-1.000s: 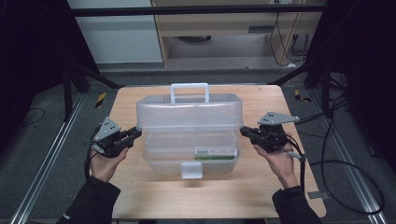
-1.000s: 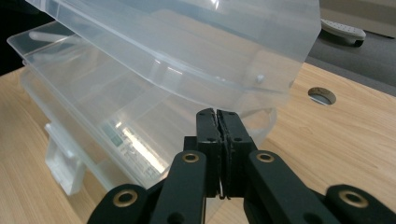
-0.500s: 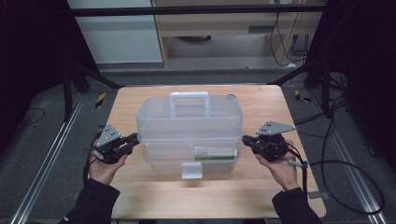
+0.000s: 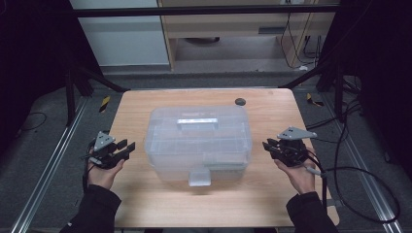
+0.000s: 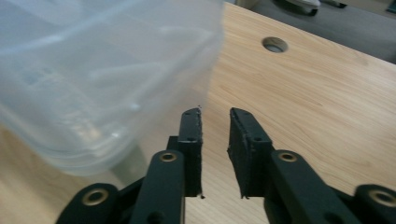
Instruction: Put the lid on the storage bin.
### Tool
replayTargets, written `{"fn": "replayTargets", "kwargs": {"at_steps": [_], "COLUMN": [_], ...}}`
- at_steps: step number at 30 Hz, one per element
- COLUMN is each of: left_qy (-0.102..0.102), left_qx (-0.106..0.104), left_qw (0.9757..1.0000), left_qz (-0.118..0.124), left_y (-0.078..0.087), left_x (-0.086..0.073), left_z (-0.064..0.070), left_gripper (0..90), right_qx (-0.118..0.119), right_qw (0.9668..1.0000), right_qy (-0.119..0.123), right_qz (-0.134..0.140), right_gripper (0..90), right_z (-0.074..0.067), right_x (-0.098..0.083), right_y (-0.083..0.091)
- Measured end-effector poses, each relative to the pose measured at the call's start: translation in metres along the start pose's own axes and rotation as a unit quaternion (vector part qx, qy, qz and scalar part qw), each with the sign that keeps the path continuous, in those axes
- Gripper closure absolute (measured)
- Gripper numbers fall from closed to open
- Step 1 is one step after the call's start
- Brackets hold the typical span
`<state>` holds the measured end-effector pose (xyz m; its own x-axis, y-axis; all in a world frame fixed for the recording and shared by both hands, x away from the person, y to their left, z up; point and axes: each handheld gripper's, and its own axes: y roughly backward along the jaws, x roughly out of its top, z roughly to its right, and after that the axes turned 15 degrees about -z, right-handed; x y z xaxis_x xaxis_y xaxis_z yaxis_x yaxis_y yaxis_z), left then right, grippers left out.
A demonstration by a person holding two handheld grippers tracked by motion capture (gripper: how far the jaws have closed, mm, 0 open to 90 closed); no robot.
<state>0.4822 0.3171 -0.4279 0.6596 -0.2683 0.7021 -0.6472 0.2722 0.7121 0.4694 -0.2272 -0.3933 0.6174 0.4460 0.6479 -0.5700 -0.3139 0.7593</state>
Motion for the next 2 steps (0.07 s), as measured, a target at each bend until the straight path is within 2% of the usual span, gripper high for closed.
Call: {"fn": "replayTargets", "kwargs": {"at_steps": [2], "left_qy": [0.008], "left_qx": [0.012], "left_qw": [0.9999], "left_qz": [-0.003], "left_y": [-0.0033], "left_x": [-0.0027], "left_z": [-0.0056], "left_gripper": [53.5], "right_qx": [-0.012], "right_qw": [0.9998], "right_qy": [-0.015], "right_qz": [-0.002], "right_gripper": [64.5], "right_z": [0.0083], "right_x": [-0.0051], "right_y": [-0.0042]}}
